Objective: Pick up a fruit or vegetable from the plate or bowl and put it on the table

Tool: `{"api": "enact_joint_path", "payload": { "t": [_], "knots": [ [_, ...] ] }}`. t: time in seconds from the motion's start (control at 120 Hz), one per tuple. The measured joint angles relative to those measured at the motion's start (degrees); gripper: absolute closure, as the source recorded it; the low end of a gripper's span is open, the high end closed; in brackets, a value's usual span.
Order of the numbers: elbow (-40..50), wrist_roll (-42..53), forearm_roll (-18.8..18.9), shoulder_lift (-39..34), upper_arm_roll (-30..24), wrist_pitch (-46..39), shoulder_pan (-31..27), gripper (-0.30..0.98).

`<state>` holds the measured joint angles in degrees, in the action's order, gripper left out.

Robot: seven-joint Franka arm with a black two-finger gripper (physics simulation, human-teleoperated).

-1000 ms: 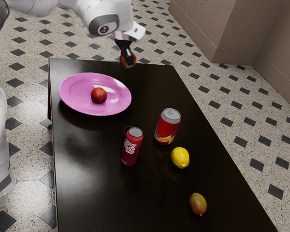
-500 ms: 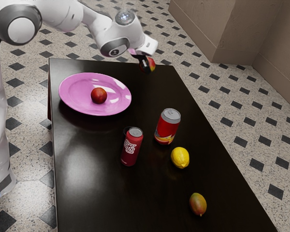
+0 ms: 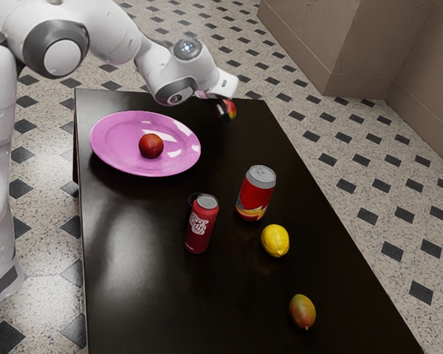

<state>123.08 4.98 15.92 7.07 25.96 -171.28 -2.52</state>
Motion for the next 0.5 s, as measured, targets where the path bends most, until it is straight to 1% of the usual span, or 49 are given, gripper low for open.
{"api": "enact_joint_path", "payload": {
  "t": [0.017, 0.1, 0.183, 0.3, 0.35, 0.383, 0.417, 0.45, 0.5],
  "knots": [
    [0.0, 0.0, -0.1, 0.1, 0.0, -0.2, 0.0, 0.35],
    [0.0, 0.0, -0.3, 0.7, -0.1, -0.7, 0.0, 0.22],
    [-0.1, 0.2, -0.4, 0.9, -0.1, -0.9, -0.1, 0.14],
    [-0.3, 0.4, -0.4, 0.8, -0.1, -0.9, -0.1, 0.07],
    [-1.1, 0.6, -0.4, 0.6, -0.1, 0.3, -0.2, 0.06],
    [-3.1, 0.9, -0.5, -0.4, -0.2, 3.5, -0.2, 0.05],
    [-6.4, 1.1, -1.2, -2.6, -0.6, 9.9, 0.3, 0.04],
    [-10.5, 1.3, -4.0, -5.6, -0.8, 19.4, 1.9, 0.04],
    [-15.2, 1.6, -9.8, -9.1, -0.9, 34.4, 4.6, 0.03]
  ]
}}
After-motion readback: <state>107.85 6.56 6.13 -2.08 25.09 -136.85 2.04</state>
